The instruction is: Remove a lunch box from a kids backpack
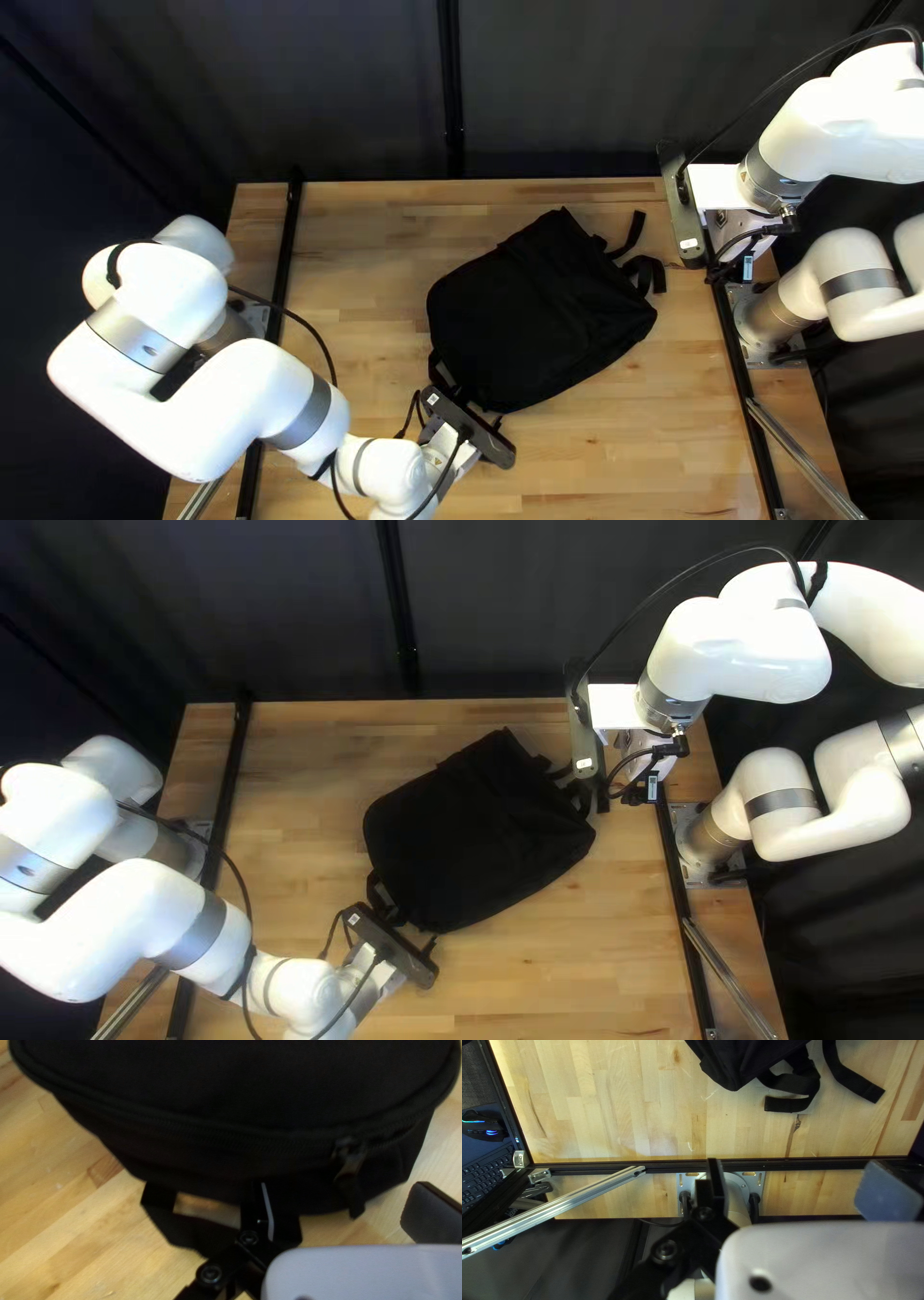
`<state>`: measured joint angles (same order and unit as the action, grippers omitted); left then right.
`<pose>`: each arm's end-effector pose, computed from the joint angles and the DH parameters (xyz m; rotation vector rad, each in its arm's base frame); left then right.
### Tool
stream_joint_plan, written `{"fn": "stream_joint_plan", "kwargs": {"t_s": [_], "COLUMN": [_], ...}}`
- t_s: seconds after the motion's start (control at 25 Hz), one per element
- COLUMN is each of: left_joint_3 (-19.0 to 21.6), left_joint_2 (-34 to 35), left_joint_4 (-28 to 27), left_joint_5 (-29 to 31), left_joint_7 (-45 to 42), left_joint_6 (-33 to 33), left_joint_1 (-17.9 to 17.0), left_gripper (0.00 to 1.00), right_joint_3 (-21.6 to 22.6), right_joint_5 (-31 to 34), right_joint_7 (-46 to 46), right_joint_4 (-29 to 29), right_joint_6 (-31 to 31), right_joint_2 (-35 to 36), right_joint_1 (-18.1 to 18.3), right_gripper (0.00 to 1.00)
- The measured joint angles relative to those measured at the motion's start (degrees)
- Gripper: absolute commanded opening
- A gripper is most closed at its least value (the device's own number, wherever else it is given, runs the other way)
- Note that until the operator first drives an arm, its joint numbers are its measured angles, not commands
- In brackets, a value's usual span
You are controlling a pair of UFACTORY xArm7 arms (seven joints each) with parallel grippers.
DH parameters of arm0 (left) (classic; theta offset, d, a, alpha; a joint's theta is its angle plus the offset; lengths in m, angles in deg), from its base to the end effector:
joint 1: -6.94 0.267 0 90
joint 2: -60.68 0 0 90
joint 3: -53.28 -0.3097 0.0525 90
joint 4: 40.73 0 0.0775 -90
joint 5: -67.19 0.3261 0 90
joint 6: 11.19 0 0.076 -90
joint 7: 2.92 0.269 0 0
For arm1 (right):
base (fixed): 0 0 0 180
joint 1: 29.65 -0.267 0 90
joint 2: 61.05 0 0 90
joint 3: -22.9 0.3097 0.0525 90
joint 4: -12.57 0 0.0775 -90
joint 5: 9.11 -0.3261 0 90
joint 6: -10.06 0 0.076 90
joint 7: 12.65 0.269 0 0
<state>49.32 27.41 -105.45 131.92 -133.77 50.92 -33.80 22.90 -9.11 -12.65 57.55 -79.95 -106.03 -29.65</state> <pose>0.4951 -0.1385 0.0573 -2.2018 -0.9143 -1.0243 0.2201 0.0000 0.3314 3.1416 0.0000 -0.0014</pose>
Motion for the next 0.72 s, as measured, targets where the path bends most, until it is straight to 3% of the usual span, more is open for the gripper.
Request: {"fn": "stream_joint_plan", "kwargs": {"t_s": [0.24,0.28,0.32,0.36,0.72], "left_joint_3": [0.1,0.1,0.1,0.2,1.1], "left_joint_2": [-1.0,-1.0,-1.1,-1.1,-1.0], "left_joint_4": [-1.8,-1.8,-1.8,-1.8,-2.3], "left_joint_5": [-1.5,-1.7,-2.0,-2.2,-4.4], "left_joint_7": [1.3,1.2,1.0,0.9,2.2], "left_joint_6": [2.4,2.9,3.4,3.9,8.0], "left_joint_1": [-0.2,-0.4,-0.6,-0.8,-2.3], "left_gripper": [0.99,0.27,0.07,0.00,0.00], "right_joint_3": [0.0,0.0,0.0,0.0,0.0], "right_joint_5": [0.0,0.0,0.0,0.0,0.0], "right_joint_7": [0.0,0.0,0.0,0.0,0.0], "right_joint_4": [0.0,0.0,0.0,0.0,0.0], "right_joint_6": [0.0,0.0,0.0,0.0,0.0], "right_joint_2": [0.0,0.0,0.0,0.0,0.0], "right_joint_1": [0.0,0.0,0.0,0.0,0.0], "right_gripper": [1.00,1.00,1.00,1.00,1.00]}}
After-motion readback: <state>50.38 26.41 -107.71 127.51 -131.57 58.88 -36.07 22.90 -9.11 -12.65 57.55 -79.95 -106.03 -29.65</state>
